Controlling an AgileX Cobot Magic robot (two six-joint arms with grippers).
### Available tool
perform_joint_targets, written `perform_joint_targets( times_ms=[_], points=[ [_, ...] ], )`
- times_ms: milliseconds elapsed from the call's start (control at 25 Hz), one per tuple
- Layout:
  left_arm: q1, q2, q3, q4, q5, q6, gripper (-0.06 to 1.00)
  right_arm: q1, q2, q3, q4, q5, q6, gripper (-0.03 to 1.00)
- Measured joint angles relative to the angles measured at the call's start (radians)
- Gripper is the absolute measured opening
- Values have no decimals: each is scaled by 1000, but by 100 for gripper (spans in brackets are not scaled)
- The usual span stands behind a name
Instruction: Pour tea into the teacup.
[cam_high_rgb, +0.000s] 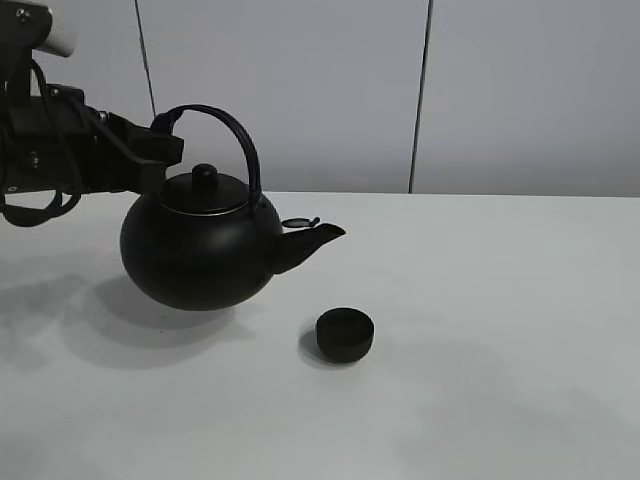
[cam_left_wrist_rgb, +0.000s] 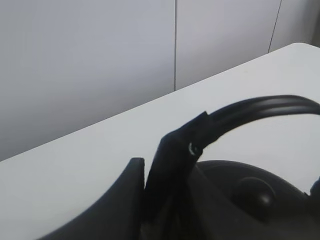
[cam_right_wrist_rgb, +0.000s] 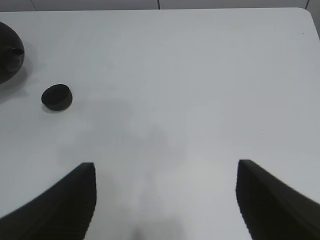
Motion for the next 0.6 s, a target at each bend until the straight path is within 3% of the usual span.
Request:
perform_joint_targets(
  times_ms=[600],
  points=[
    [0, 1, 4, 0, -58, -54, 15, 0, 0, 0, 0, 0, 0, 54]
  ],
)
